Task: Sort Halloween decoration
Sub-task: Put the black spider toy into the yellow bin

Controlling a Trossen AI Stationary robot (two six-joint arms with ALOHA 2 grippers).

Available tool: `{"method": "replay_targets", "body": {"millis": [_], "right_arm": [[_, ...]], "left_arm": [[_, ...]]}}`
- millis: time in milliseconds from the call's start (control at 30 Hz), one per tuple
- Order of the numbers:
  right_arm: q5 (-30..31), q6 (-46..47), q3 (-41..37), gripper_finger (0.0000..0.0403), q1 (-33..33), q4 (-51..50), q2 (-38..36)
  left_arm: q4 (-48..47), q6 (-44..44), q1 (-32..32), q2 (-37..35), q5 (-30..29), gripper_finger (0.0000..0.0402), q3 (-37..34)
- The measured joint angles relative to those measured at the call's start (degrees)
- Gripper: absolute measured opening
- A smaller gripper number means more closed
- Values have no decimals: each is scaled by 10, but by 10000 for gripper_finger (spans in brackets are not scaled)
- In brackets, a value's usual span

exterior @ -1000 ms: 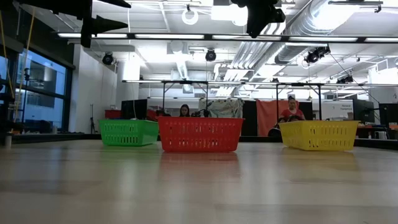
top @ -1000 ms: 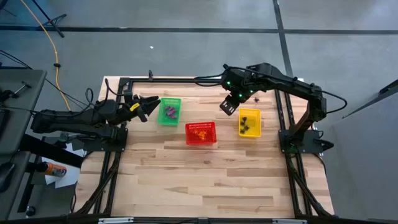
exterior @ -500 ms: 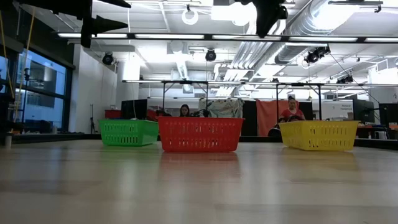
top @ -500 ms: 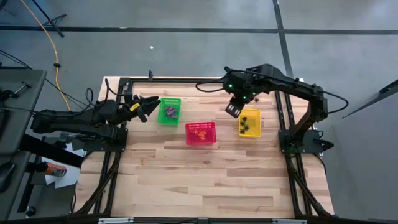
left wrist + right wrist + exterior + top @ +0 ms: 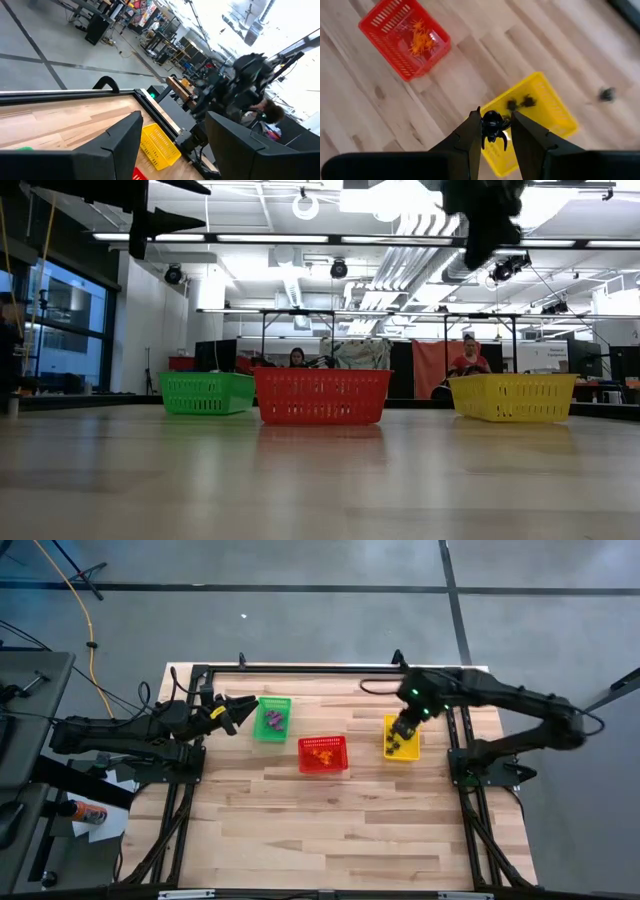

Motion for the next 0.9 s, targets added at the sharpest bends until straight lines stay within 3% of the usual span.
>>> {"method": "replay_targets", "body": {"millis": [167,367,567,900], "right_arm": [[-33,35,-165,92,-2,119,-105],[-31,-2,-238,92,-3,140,-139],[-32,-52,-226,92,-3,129,-95],[-27,-187,-216,92,-3,117,42]], "left_arm": [[0,0,0,0,0,207,0],[-6,1,0,0,0,207,0],[-19,0,0,0,0,207,0],[-21,0,0,0,0,207,0]]}}
